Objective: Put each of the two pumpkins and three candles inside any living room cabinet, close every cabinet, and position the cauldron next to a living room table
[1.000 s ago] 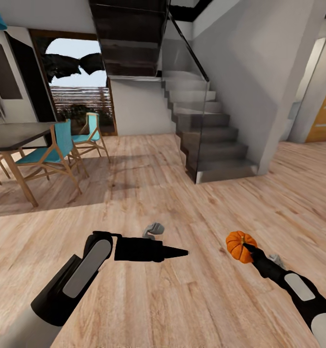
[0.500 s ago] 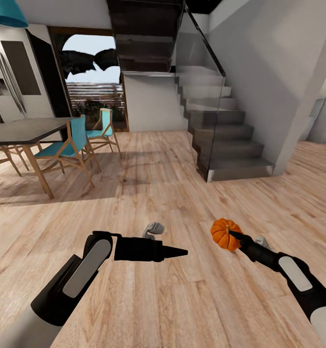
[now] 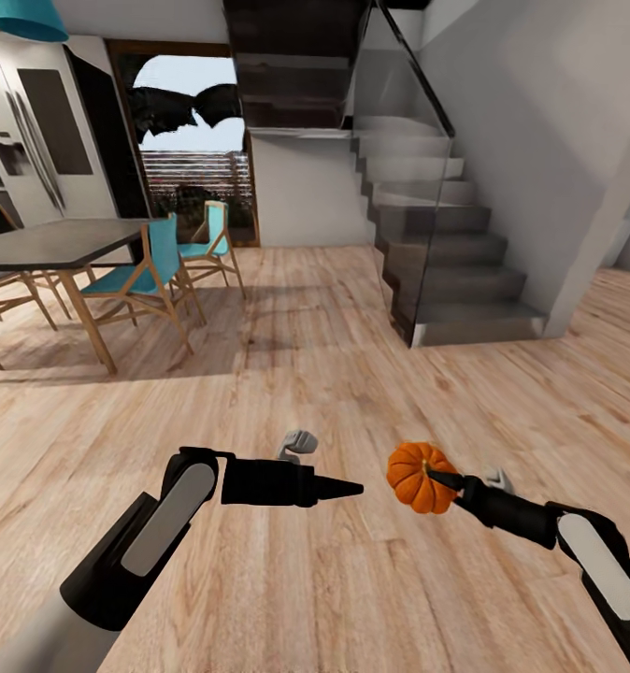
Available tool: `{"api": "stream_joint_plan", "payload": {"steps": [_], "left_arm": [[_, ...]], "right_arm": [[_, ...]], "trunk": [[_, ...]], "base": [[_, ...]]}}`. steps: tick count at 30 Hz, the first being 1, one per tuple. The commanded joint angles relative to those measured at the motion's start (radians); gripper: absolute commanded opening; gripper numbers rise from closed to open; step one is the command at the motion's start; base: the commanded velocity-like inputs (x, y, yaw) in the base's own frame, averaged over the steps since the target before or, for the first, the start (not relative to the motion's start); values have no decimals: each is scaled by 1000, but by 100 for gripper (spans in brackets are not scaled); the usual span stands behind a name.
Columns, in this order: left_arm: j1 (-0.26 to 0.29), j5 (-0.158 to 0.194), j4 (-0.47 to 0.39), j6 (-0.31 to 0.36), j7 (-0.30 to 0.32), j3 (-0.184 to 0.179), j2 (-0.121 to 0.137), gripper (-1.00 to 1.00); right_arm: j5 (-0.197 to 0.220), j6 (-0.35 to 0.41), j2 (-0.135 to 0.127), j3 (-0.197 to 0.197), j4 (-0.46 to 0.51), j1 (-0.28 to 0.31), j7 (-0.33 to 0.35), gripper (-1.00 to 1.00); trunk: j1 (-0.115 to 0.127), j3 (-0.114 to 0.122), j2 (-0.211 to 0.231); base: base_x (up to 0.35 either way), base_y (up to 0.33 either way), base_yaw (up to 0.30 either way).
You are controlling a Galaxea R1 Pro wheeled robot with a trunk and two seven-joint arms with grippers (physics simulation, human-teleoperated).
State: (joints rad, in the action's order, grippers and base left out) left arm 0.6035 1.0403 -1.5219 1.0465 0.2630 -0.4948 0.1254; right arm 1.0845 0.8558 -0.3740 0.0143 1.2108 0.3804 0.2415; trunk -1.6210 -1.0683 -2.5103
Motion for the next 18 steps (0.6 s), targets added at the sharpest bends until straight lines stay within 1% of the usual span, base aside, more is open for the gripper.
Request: {"api": "stream_joint_plan", "payload": {"steps": [1, 3, 5, 9, 13, 14, 18], "left_arm": [[1, -9, 0, 1, 10, 0, 0, 100], [1, -9, 0, 1, 10, 0, 0, 100], [1, -9, 0, 1, 10, 1, 0, 100], [1, -9, 0, 1, 10, 2, 1, 100], [1, -10, 0, 1, 10, 2, 1, 100], [1, -10, 0, 1, 11, 2, 1, 100], [1, -10, 0, 1, 10, 2, 1, 100]], "right_arm": [[17, 8, -9, 3, 3, -5, 7, -100], [16, 4, -21, 3, 3, -10, 9, -100], [15, 0, -27, 4, 3, -17, 12, -100], [12, -3, -32, 21, 4, -36, 15, -100], [0, -4, -33, 54, 3, -42, 18, -100], [-7, -4, -31, 94, 2, -44, 19, -100], [-9, -3, -29, 114, -1, -45, 16, -100]], "trunk": [[0, -2, 0], [0, -6, 0], [0, -8, 0], [0, -9, 0], [0, -9, 0], [0, -9, 0], [0, -9, 0]], "base": [[0, 0, 37], [0, 0, 24], [0, 0, 12], [0, 0, 4], [0, 0, 1], [0, 0, 0], [0, 0, 0]]}}
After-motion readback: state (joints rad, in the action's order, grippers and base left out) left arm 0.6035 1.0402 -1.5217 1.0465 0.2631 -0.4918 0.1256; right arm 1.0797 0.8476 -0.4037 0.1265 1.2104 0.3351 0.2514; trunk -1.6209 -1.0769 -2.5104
